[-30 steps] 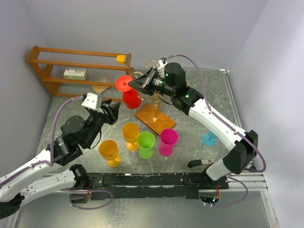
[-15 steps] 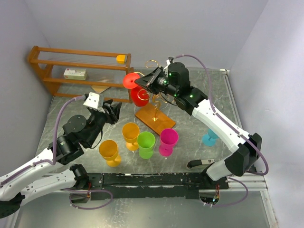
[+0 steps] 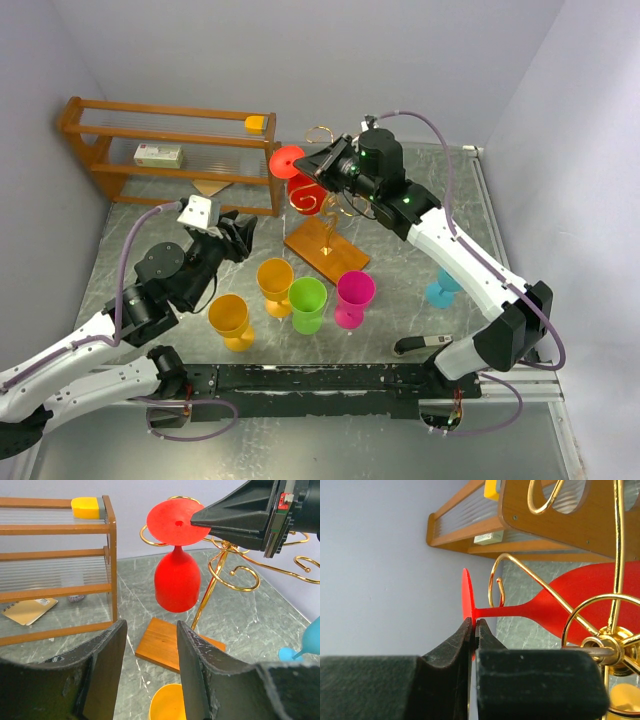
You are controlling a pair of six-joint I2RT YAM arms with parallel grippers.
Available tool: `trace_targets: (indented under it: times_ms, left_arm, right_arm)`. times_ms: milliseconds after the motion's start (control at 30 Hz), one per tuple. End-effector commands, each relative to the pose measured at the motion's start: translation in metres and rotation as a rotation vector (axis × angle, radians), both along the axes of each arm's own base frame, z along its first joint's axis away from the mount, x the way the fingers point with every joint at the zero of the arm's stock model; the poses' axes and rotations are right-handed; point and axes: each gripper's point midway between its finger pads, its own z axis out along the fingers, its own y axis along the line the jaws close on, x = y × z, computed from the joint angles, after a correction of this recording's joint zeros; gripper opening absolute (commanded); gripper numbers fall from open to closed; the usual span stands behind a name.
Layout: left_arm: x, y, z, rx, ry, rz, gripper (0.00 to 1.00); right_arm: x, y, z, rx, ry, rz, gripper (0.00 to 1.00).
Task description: Place the wine glass upside down on the wine glass rack
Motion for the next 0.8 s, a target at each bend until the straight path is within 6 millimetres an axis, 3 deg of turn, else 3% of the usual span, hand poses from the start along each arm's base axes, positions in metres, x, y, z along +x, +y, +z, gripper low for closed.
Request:
trace_targets:
  times_ms: [0, 267, 767]
  left_arm:
    - [0.002, 0.004, 0.003, -0.027, -0.012, 0.023, 0.55]
    - [0.003, 0.005, 0.003, -0.022, -0.01, 0.031, 0.55]
    - [0.002, 0.009, 0.002, -0.019, -0.015, 0.043, 0.56]
  right_arm:
    - [0.012, -0.006, 0.02, -0.003, -0.076, -0.046, 0.0]
    - [0.026, 0.002, 0.019, -0.041, -0.117, -0.015, 0.0]
    - [0.034, 0.029, 0.014, -0.065, -0.142, 0.102, 0.0]
